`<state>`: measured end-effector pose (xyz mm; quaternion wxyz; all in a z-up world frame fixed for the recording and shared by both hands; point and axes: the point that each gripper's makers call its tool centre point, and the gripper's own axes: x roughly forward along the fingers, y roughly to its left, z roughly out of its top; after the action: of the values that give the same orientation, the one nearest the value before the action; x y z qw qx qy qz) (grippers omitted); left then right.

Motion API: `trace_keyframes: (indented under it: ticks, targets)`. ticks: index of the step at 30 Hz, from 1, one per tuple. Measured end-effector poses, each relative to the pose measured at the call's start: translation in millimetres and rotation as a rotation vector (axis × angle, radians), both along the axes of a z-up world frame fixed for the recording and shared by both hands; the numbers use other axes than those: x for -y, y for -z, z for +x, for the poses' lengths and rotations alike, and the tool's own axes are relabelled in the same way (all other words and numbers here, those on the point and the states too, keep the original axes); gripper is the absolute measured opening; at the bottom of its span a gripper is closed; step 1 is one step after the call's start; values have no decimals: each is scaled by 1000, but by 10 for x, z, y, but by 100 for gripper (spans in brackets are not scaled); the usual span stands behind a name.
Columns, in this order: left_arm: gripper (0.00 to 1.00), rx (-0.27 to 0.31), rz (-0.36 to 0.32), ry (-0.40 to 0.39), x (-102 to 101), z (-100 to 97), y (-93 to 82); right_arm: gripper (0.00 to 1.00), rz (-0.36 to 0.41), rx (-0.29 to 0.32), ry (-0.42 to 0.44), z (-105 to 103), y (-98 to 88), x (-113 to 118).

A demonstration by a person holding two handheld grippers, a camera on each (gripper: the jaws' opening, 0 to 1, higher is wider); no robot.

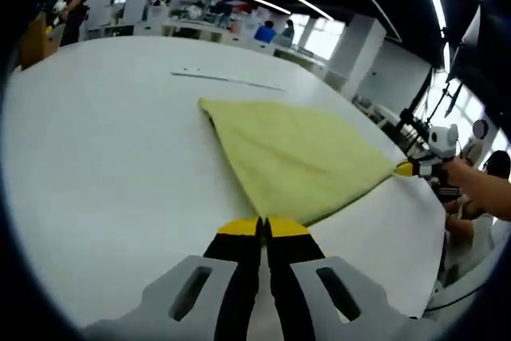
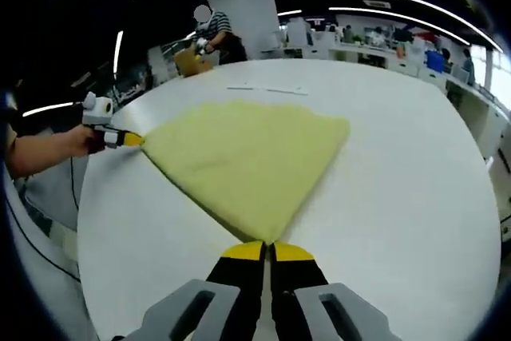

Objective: Fold the garment on the visible template until the final outline fits inside the template.

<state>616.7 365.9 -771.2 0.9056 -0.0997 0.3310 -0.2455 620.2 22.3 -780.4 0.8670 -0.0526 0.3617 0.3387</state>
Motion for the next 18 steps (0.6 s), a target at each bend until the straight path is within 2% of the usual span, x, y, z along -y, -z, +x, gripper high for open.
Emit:
trace_keyframes:
  ticks: [5,11,14,18]
  targets:
    - [0,-10,-7,2,18,-54,7,0,-33,-4,-27,-163,9,30]
    - [0,-33,-20,7,70,-191,21,0,-23,-18,-25,-389,12,110]
    - [0,-33,-18,18,97,-270,15,0,-65,-21,-23,-484,16,247]
    - [0,-40,-18,36,122,-344,49,0,-70,-24,-24,-561,32,336]
